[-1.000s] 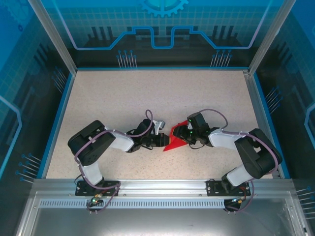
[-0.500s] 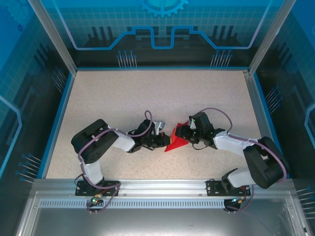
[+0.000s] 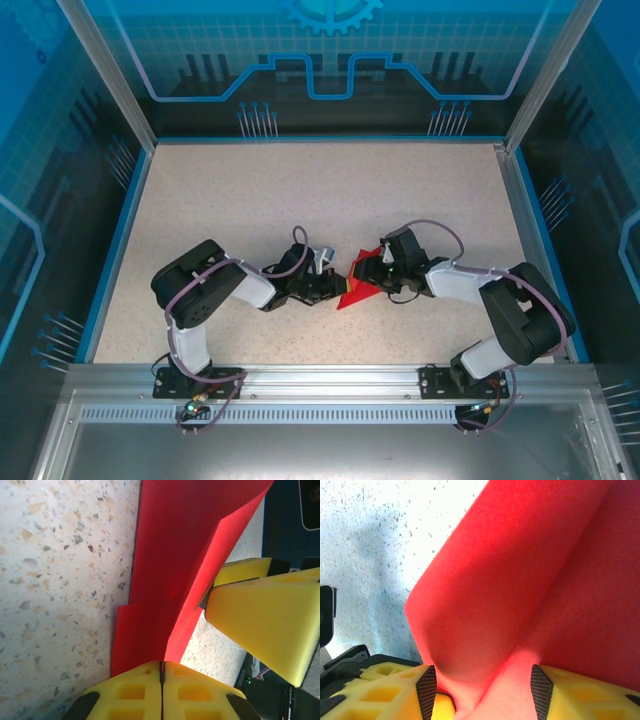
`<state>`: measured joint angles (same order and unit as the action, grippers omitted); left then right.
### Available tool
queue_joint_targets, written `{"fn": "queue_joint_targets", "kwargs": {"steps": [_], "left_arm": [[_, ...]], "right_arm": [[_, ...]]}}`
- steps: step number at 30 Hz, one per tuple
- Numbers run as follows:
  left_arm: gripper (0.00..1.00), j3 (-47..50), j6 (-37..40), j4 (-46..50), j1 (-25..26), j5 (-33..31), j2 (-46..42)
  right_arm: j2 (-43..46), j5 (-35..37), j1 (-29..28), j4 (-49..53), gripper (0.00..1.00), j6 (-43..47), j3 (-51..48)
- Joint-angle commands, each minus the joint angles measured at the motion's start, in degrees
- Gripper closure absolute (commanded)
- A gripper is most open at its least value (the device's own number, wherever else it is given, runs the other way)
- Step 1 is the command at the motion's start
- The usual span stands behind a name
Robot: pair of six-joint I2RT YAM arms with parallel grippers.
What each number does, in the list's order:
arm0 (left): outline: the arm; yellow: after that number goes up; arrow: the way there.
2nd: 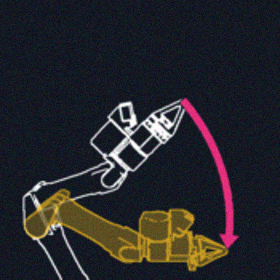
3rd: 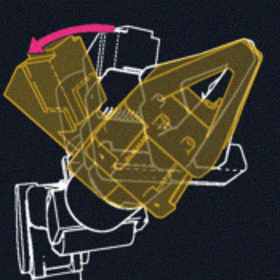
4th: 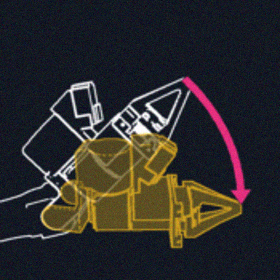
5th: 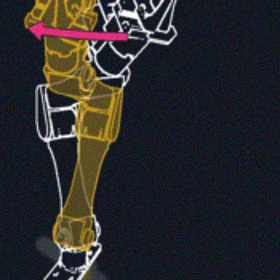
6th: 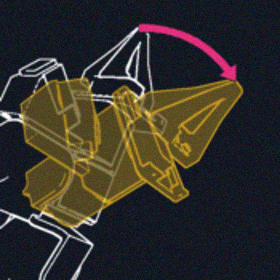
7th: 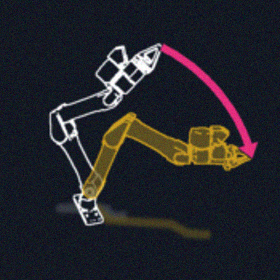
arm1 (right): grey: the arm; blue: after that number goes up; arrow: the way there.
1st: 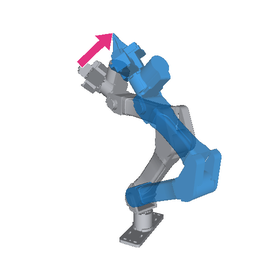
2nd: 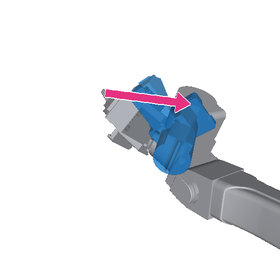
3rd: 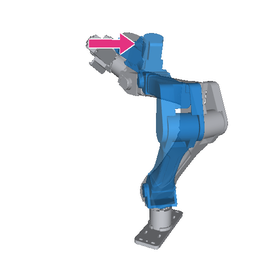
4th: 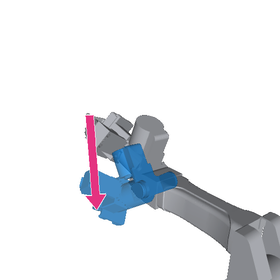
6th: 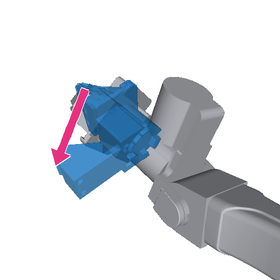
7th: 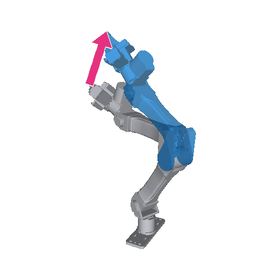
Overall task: Fold a paper plane with a square sheet of paper (pick it up from the middle)
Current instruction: Fourth fold the wing at the center of the table.
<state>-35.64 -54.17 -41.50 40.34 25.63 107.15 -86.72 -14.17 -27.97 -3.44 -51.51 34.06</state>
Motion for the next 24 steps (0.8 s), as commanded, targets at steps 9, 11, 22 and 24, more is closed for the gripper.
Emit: {"fn": "queue_joint_targets", "kwargs": {"steps": [9, 11, 22, 24], "left_arm": [[0.83, -1.8, -0.21, 1.65, -1.03, 1.99, -0.37], [0.78, -1.69, 0.76, 3.68, -1.15, 1.66, -1.82], [0.72, 0.13, 6.81, 14.74, -1.62, -4.63, -12.4], [0.73, 0.31, 7.03, 13.72, -1.58, -4.42, -13.01]], "right_arm": [[-3.89, 3.64, 0.38, 8.11, 0.45, -1.0, 3.26], [-4.37, 4.78, 0.24, 10.11, 0.45, -1.25, 3.95], [-7.41, 8.3, -0.54, 17.53, 0.49, -2.36, 7.32], [-7.72, 9.04, -0.73, 18.73, 0.49, -2.38, 7.87]]}}
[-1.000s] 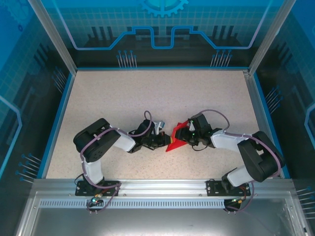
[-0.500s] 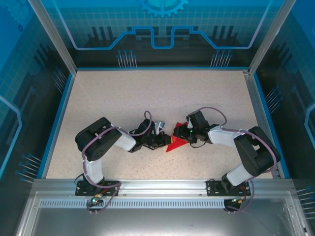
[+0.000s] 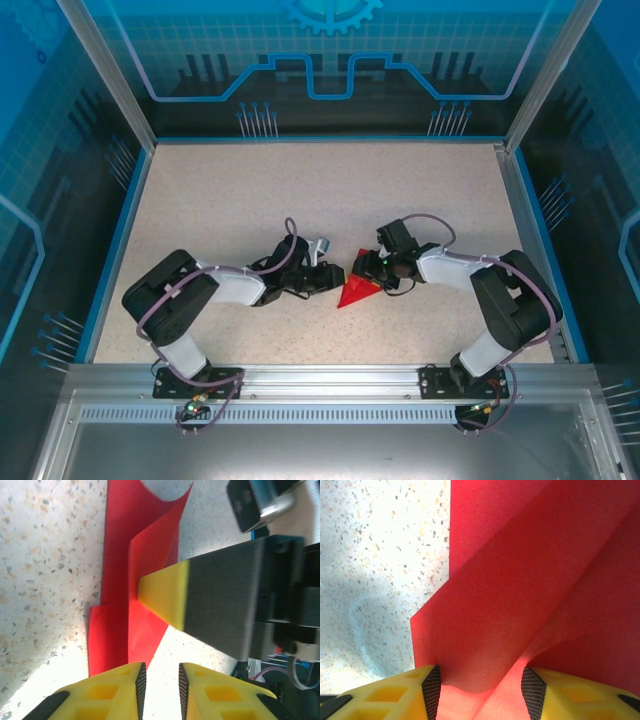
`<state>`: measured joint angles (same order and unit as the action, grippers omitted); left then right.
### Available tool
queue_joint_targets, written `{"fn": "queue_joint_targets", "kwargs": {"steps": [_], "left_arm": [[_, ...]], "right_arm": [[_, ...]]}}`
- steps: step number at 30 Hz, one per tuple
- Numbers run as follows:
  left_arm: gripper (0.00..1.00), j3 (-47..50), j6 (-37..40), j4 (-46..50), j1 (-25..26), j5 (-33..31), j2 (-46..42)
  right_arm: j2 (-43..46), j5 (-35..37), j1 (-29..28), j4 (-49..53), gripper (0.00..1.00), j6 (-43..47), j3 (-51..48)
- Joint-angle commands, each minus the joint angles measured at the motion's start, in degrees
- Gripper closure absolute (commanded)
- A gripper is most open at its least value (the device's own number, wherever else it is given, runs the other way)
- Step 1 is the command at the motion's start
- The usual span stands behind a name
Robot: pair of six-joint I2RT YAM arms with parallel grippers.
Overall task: Fold a paper plane with a square sheet of paper (pick it up from the middle)
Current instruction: Fourth fold the wing at the center of the table.
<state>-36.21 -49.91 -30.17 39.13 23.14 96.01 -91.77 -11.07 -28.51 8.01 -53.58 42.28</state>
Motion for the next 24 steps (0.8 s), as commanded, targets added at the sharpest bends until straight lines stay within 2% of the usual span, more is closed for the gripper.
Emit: {"fn": "queue_joint_targets", "kwargs": {"steps": [1, 5, 9, 20, 24], "left_arm": [[0.74, 0.79, 2.65, 1.49, -0.29, -1.58, -1.71], [0.81, -0.23, 1.9, -2.5, 0.3, 2.6, 1.25], [0.86, -0.47, 2.1, -4.33, 0.68, 3.91, 3.02], [0.86, -4.26, 3.55, -3.67, 1.47, 7.05, 7.72], [0.86, -5.39, 4.49, 0.19, 1.45, 4.28, 8.01]], "right_arm": [[-2.84, 6.18, -0.38, 7.9, 0.49, -0.32, 0.1], [-3.78, 6.03, -0.67, 9.15, 0.49, -0.46, 1.4], [-4.43, 5.84, -0.75, 10.41, 0.49, -0.75, 2.27], [-5.23, 5.16, -0.84, 12.45, 0.5, -1.53, 3.51], [-5.23, 5.31, -0.84, 12.9, 0.5, -1.61, 3.76]]}}
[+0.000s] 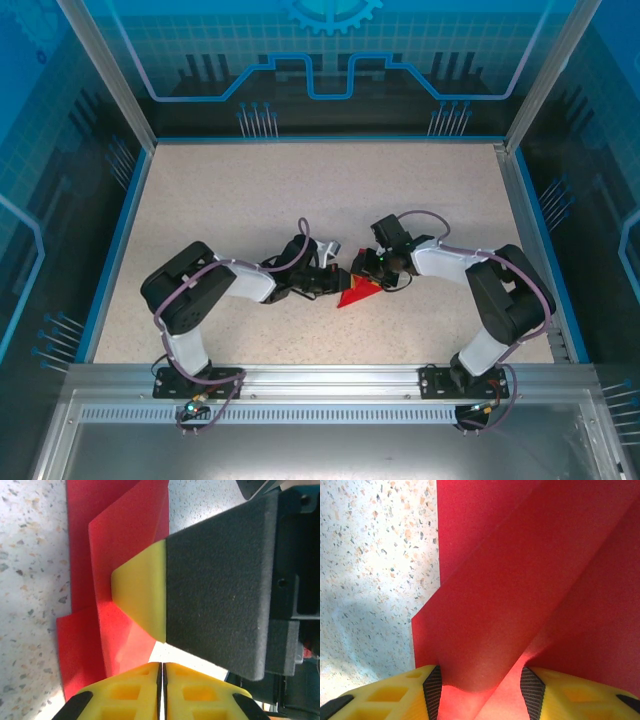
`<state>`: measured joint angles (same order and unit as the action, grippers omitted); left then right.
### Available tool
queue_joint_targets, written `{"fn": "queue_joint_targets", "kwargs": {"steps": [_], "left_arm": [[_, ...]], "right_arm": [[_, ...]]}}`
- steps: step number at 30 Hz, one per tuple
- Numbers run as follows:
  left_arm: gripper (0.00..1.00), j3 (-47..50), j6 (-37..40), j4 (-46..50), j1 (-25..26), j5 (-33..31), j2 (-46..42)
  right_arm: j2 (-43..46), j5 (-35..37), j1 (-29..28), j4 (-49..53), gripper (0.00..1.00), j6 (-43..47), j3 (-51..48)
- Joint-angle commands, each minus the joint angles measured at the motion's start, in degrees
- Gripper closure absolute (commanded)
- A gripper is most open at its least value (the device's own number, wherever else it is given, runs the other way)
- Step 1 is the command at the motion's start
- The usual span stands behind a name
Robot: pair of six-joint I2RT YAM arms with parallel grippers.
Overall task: Fold a paper plane with a square sheet of paper (pick it up from the middle)
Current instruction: Fourth fold the wing at the center of the table.
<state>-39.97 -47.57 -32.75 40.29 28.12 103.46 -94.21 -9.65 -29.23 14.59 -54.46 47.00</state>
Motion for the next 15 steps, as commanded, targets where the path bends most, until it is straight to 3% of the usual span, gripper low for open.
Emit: {"fn": "queue_joint_targets", "kwargs": {"steps": [1, 9, 15], "left_arm": [[0.87, -1.86, 2.44, 4.09, 0.29, -1.55, 0.69], [0.93, -2.49, 2.92, 8.21, 0.28, -4.53, 1.72], [0.96, -2.95, 3.29, 9.77, 0.3, -5.0, 2.1]], "right_arm": [[-2.8, 4.0, -0.08, 6.41, 0.5, -0.74, -1.06], [-3.12, 4.42, -0.03, 6.39, 0.52, -1.16, -1.22], [-3.71, 4.37, 0.07, 6.6, 0.59, -1.25, -0.96]]}}
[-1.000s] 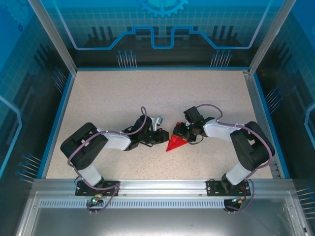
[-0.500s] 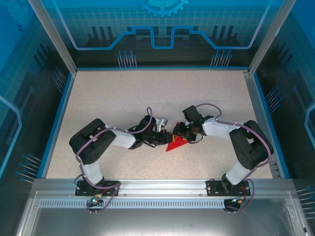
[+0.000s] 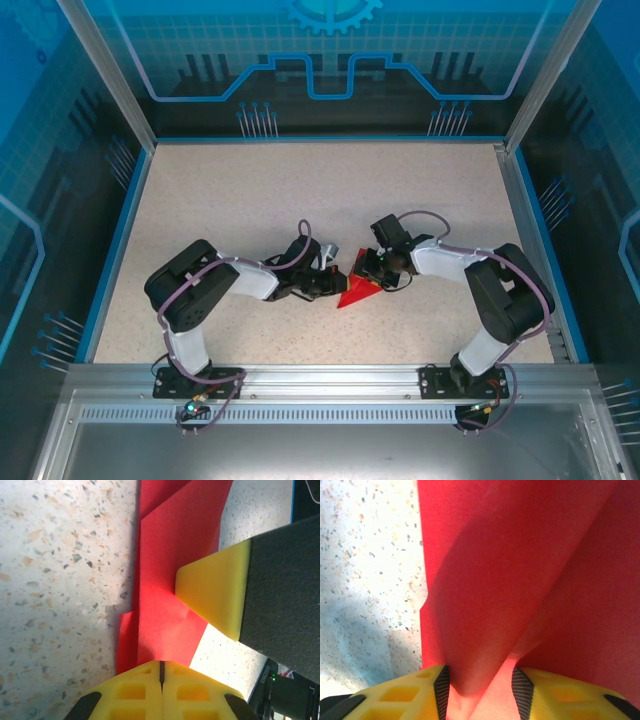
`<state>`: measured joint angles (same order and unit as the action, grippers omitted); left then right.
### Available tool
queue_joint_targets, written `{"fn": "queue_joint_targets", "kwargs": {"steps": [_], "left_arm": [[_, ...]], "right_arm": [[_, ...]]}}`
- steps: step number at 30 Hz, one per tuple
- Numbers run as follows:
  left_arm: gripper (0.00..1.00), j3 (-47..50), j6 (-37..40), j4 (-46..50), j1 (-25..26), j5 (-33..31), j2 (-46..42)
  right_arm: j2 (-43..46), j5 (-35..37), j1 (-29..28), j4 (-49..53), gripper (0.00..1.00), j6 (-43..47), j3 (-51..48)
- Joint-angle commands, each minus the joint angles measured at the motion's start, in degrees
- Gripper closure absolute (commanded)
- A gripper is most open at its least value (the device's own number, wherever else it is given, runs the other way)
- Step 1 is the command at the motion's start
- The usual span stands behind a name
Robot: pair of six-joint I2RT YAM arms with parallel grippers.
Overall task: Fold a paper plane with a square sheet of paper (pick it up from the middle)
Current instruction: Fourth fold the wing at the center of the table.
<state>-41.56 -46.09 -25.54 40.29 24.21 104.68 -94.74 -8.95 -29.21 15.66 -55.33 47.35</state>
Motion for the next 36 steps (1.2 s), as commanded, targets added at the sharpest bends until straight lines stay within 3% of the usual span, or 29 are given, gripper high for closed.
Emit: {"fn": "queue_joint_targets", "kwargs": {"steps": [1, 36], "left_arm": [[0.97, -1.44, 1.97, 2.66, 0.23, -0.98, 0.94], [0.96, -2.81, 3.0, -0.43, 0.24, 0.2, 0.56]], "right_arm": [[-3.32, 3.61, 0.04, 5.65, 0.59, -0.4, -1.23], [-10.5, 0.92, -0.58, 7.82, 0.61, 3.32, 2.73]]}}
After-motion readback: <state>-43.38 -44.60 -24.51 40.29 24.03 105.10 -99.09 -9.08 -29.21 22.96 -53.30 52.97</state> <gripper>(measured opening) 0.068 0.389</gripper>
